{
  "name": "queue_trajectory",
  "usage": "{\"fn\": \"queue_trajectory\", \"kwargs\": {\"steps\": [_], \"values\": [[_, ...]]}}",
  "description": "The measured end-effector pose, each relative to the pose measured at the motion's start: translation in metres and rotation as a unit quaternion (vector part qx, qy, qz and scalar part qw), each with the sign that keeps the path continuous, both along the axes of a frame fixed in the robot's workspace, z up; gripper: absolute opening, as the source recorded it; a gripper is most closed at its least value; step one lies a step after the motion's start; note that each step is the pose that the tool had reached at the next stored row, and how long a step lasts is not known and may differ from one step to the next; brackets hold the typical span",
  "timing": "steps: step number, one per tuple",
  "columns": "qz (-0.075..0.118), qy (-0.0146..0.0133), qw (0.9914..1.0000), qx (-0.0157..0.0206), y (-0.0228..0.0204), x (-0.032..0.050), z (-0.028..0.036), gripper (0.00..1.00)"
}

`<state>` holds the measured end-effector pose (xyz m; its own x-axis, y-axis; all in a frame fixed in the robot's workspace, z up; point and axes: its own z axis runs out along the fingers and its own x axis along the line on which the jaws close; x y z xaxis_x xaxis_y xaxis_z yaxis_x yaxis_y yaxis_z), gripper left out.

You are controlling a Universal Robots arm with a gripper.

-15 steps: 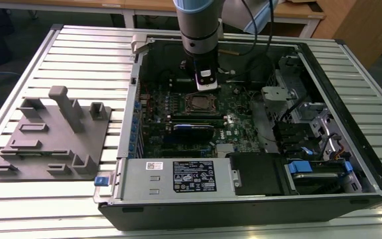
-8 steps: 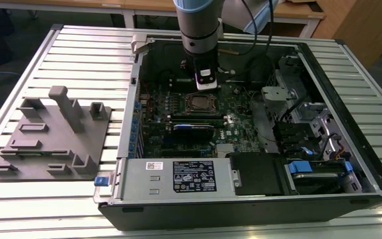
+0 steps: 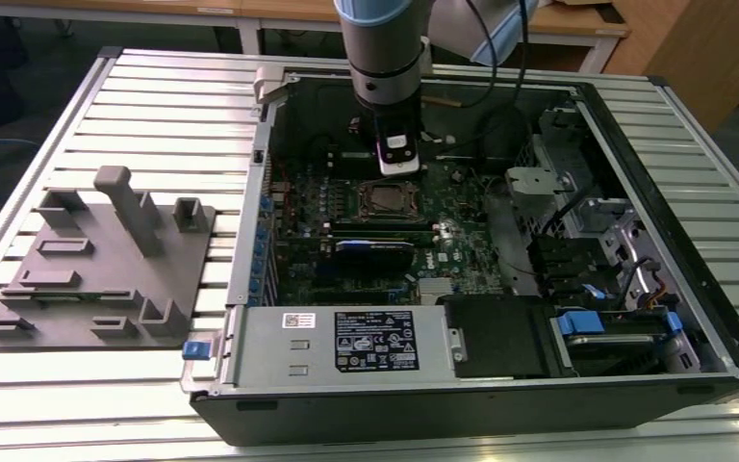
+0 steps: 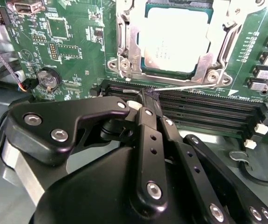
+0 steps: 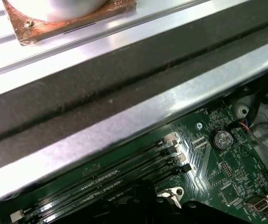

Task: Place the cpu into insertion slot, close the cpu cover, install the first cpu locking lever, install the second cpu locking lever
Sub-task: 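Install the first cpu locking lever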

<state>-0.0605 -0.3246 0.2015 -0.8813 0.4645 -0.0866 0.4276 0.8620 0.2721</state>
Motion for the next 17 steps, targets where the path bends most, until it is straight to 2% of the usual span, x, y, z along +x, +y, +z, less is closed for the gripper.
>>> {"fn": "queue_trajectory", "kwargs": {"steps": [9, 14, 17], "values": [[0.0, -0.0001, 1.0, -0.0022, 0.0002, 0.0, -0.001, 0.11], [0.0, -0.0001, 1.0, -0.0031, 0.0026, 0.0, -0.0011, 0.11], [0.0, -0.0001, 0.99999, -0.0054, 0.0029, 0.0, -0.0013, 0.11]]}}
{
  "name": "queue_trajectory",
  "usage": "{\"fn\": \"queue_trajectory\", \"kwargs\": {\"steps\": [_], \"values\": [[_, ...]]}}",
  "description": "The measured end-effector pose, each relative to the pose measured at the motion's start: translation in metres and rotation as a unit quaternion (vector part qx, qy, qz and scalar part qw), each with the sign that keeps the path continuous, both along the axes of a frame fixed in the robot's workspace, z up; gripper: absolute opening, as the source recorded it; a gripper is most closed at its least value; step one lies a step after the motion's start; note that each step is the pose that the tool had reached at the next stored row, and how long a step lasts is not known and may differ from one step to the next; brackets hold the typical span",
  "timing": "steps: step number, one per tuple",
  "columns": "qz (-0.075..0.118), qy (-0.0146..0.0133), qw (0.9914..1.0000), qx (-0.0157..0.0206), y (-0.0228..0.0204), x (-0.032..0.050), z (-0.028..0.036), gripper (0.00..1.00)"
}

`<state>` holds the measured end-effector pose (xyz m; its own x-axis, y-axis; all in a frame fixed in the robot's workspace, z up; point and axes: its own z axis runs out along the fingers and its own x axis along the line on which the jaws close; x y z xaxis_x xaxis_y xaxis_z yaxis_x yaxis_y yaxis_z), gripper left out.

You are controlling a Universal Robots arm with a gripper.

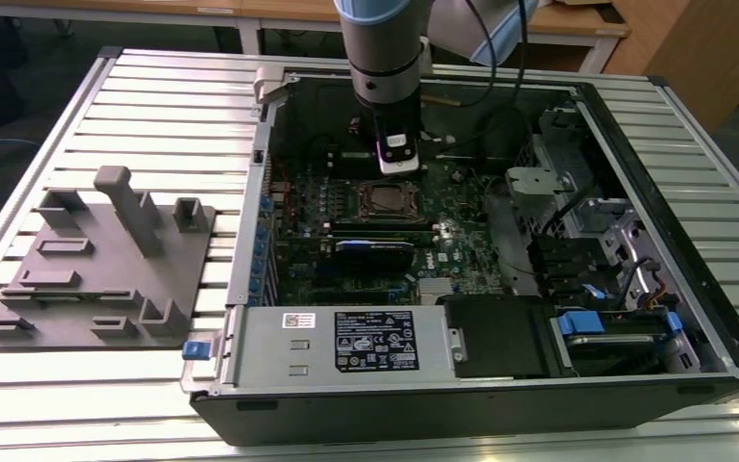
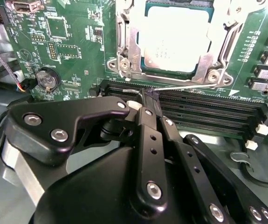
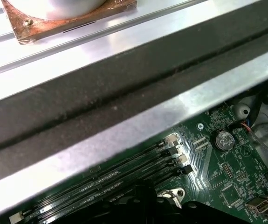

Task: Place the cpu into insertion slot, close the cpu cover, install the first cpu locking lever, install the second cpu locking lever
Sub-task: 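Install the first cpu locking lever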

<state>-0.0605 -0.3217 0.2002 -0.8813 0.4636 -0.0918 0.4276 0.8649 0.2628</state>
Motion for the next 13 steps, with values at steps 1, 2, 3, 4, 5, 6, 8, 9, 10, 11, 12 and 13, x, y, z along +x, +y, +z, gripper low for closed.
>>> {"fn": "queue_trajectory", "kwargs": {"steps": [1, 2, 3, 4, 5, 6, 8, 9, 10, 11, 12, 13], "values": [[0.0, 0.0, 1.0, -0.0019, 0.0001, 0.0, -0.0002, 0.11], [0.0, 0.0, 0.99999, -0.0047, 0.0003, 0.0, -0.0005, 0.11], [0.0, 0.0, 0.99997, -0.0073, 0.0004, 0.0, -0.0008, 0.11], [0.0, 0.0, 0.99996, -0.0088, 0.0007, 0.0, -0.0008, 0.11], [0.0, 0.0, 0.99996, -0.0089, 0.001, 0.0, -0.0008, 0.11], [0.0, 0.0, 0.99996, -0.0089, 0.0013, 0.0, -0.0008, 0.11], [0.0, 0.0, 0.99996, -0.0089, 0.0019, 0.0, -0.0009, 0.11], [0.0, 0.0, 0.99996, -0.0089, 0.0023, 0.0, -0.0009, 0.11], [0.0, 0.0, 0.99996, -0.0088, 0.0027, 0.0, -0.0009, 0.11], [0.0, 0.0, 0.99996, -0.0089, 0.0033, 0.0, -0.0009, 0.11], [0.0, 0.0, 0.99996, -0.0089, 0.0041, 0.0, -0.0008, 0.11], [0.0, 0.0, 0.99996, -0.0089, 0.0049, 0.0, -0.0008, 0.11]]}}
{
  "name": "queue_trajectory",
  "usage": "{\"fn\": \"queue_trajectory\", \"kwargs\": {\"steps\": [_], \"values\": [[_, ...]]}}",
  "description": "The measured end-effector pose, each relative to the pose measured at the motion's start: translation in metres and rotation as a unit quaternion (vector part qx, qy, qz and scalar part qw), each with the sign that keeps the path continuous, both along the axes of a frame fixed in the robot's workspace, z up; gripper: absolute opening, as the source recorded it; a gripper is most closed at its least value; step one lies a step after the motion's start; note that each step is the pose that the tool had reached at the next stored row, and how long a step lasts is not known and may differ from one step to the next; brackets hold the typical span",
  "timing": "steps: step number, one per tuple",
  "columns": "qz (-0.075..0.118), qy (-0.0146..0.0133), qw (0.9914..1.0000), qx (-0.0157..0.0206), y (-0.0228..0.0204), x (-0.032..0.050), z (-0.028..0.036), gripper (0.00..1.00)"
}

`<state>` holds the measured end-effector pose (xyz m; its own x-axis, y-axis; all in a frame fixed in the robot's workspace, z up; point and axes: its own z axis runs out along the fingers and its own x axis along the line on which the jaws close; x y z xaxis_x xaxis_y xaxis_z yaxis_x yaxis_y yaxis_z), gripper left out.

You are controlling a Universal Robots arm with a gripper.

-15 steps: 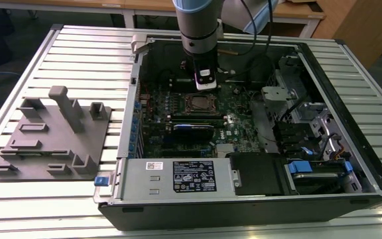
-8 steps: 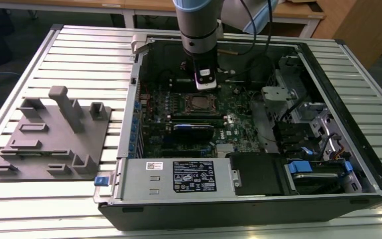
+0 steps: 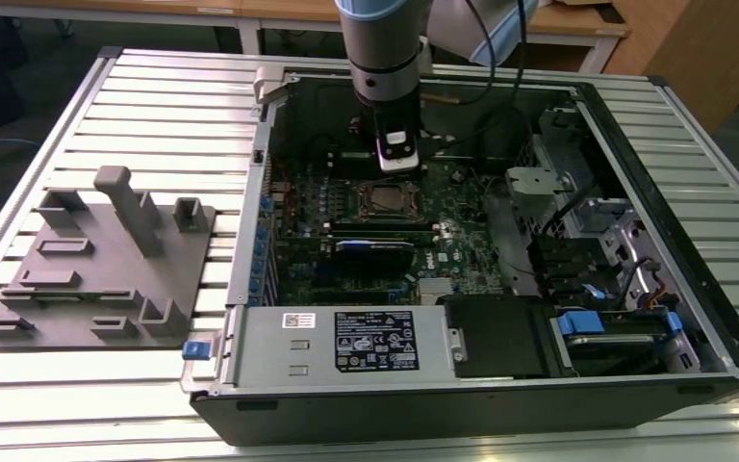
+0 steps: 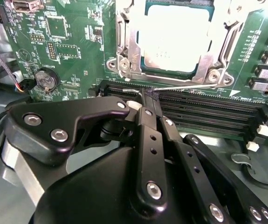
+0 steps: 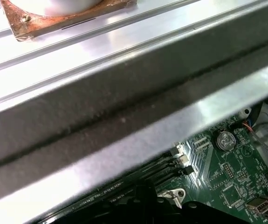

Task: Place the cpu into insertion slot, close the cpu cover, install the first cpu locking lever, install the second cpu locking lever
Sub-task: 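Install the first cpu locking lever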

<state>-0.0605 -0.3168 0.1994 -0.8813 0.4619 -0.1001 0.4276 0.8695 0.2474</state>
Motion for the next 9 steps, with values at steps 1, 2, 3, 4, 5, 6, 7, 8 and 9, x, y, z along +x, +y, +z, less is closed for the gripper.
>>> {"fn": "queue_trajectory", "kwargs": {"steps": [1, 2, 3, 4, 5, 6, 7, 8, 9], "values": [[0.0, 0.0, 1.0, 0.0, 0.0003, 0.0, 0.0, 0.11], [0.0, 0.0, 1.0, 0.0, 0.0003, 0.0, 0.0, 0.11], [0.0, -0.0001, 1.0, 0.0001, 0.0004, 0.0, -0.0001, 0.11], [0.0, -0.0004, 1.0, -0.0001, 0.0004, 0.0, -0.0001, 0.11], [0.0, -0.0012, 1.0, -0.0001, 0.0004, 0.0, -0.0004, 0.11], [0.0, -0.0026, 1.0, -0.0001, 0.0004, -0.0001, -0.0006, 0.11], [0.0, -0.0037, 0.99999, -0.0001, 0.0004, -0.0001, -0.0009, 0.11], [0.0, -0.0045, 0.99999, -0.0001, 0.0004, -0.0001, -0.001, 0.11], [0.0, -0.0052, 0.99999, -0.0001, 0.0004, 0.0, -0.0011, 0.11]]}}
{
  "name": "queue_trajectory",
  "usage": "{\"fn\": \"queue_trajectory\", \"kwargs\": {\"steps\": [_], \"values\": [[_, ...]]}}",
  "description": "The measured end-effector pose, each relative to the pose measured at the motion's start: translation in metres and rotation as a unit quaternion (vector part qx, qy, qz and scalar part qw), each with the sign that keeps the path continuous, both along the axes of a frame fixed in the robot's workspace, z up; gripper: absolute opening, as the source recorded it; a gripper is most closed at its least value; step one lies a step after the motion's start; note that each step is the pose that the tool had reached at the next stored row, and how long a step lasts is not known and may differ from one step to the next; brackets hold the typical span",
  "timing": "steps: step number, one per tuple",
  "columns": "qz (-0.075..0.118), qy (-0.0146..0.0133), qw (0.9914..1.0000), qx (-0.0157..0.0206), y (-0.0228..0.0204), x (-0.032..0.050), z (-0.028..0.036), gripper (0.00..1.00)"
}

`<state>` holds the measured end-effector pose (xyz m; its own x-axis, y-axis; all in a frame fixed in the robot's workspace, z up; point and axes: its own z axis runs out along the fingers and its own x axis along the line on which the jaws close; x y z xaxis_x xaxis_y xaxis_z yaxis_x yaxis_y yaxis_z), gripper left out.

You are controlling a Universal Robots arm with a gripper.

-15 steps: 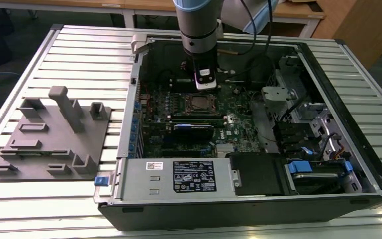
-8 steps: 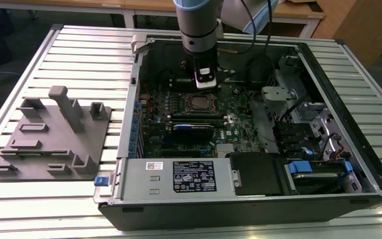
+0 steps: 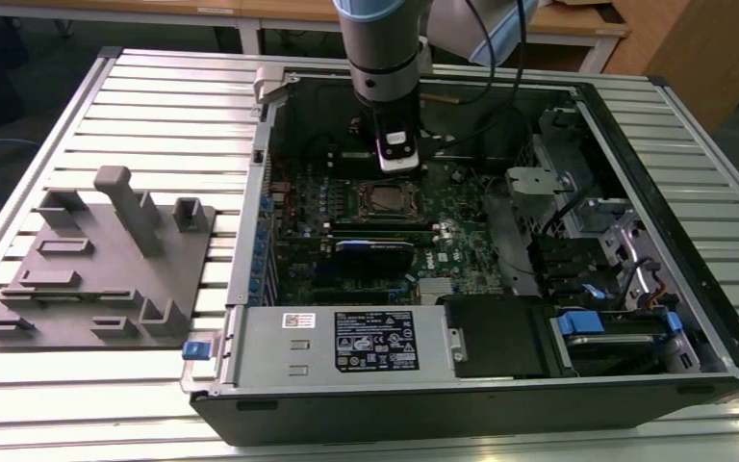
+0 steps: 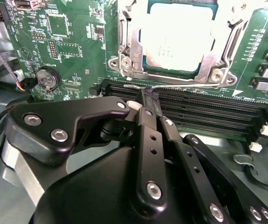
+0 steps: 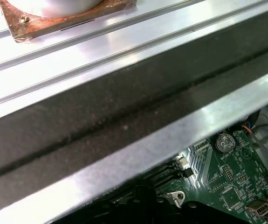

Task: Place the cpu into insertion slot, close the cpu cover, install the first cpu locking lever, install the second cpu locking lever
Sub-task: 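Install the first cpu locking lever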

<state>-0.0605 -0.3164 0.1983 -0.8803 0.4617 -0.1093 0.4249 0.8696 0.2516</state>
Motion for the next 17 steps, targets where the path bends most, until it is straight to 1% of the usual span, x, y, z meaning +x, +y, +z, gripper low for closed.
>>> {"fn": "queue_trajectory", "kwargs": {"steps": [4, 10, 11, 14, 17], "values": [[0.0, -0.0004, 1.0, 0.0001, -0.0002, -0.0001, -0.0001, 0.11], [0.0, -0.0008, 1.0, 0.0, -0.0025, -0.0001, -0.0001, 0.11], [0.0, -0.0012, 1.0, 0.0001, -0.0025, -0.0001, -0.0003, 0.11], [0.0, -0.0039, 0.99999, 0.0, -0.0026, -0.0001, -0.001, 0.11], [0.0, -0.0057, 0.99998, -0.0005, -0.0026, -0.0001, -0.0014, 0.11]]}}
